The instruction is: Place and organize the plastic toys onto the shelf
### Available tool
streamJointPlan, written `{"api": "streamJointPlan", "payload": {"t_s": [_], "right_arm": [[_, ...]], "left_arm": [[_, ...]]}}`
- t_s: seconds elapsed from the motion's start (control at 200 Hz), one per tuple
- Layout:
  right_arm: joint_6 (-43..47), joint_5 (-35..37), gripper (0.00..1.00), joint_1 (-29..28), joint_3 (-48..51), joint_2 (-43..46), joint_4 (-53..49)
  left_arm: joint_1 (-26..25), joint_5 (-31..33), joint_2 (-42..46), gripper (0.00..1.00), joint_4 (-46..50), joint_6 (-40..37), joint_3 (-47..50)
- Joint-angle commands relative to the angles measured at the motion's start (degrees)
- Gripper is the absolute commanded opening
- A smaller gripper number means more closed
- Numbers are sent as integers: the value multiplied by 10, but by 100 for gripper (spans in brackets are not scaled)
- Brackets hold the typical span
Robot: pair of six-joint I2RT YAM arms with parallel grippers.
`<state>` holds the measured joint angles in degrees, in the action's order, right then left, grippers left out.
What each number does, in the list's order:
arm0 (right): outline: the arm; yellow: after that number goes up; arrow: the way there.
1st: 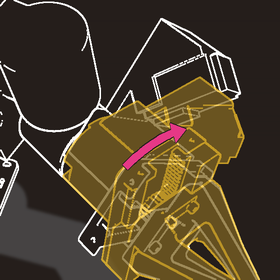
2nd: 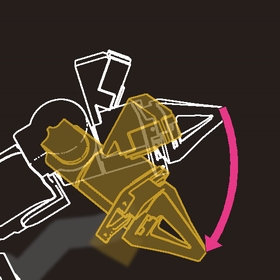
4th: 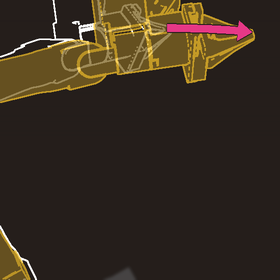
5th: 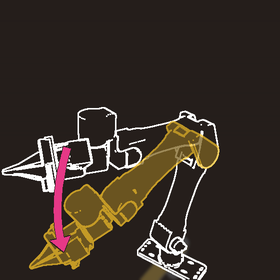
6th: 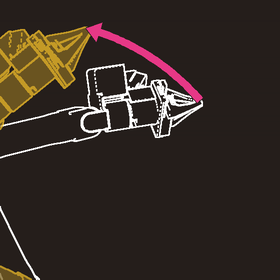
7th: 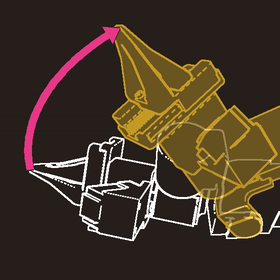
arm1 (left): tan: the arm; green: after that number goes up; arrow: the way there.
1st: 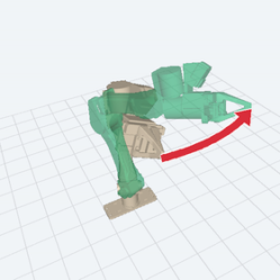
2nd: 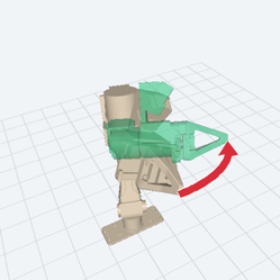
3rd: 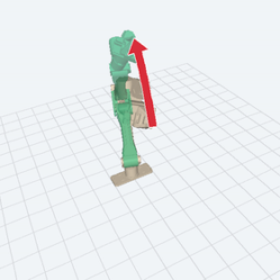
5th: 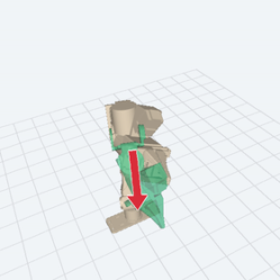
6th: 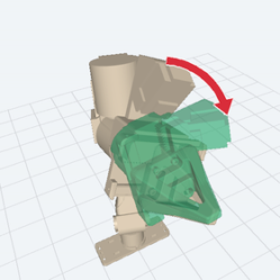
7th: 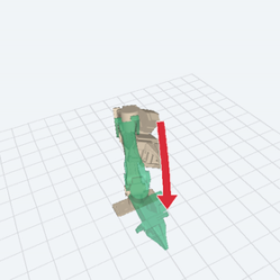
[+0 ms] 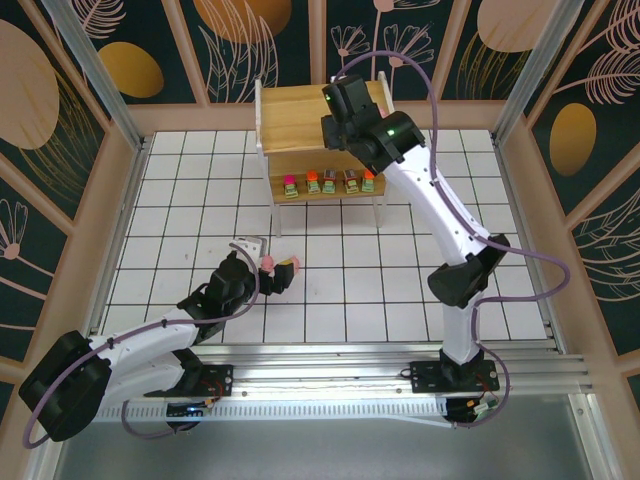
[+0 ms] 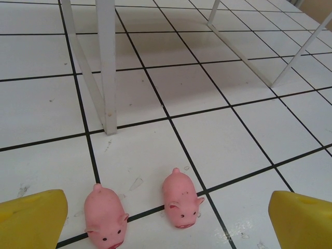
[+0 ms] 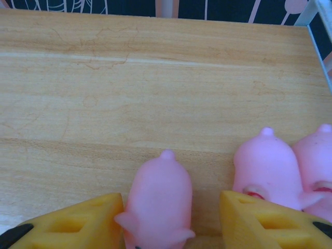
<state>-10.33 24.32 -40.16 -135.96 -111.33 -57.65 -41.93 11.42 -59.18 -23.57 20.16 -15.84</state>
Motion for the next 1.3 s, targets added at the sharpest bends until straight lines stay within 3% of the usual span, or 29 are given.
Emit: {"api": "streamJointPlan", "payload": {"t_s": [0.0, 0.551, 0.881, 1.296], "right_arm": [[9, 12, 53, -4, 0, 34, 6], [-1, 57, 54, -47, 62, 106, 15], [-34, 70, 53, -93, 281, 228, 88], [-101, -1, 51, -97, 612, 363, 206]], "left_arm": [[-2, 11, 2, 99, 6, -2, -7], [-2, 71, 1, 99, 30, 13, -13], [-2, 126, -11, 99, 52, 36, -23], [-2, 141, -74, 99, 89, 78, -50]]}}
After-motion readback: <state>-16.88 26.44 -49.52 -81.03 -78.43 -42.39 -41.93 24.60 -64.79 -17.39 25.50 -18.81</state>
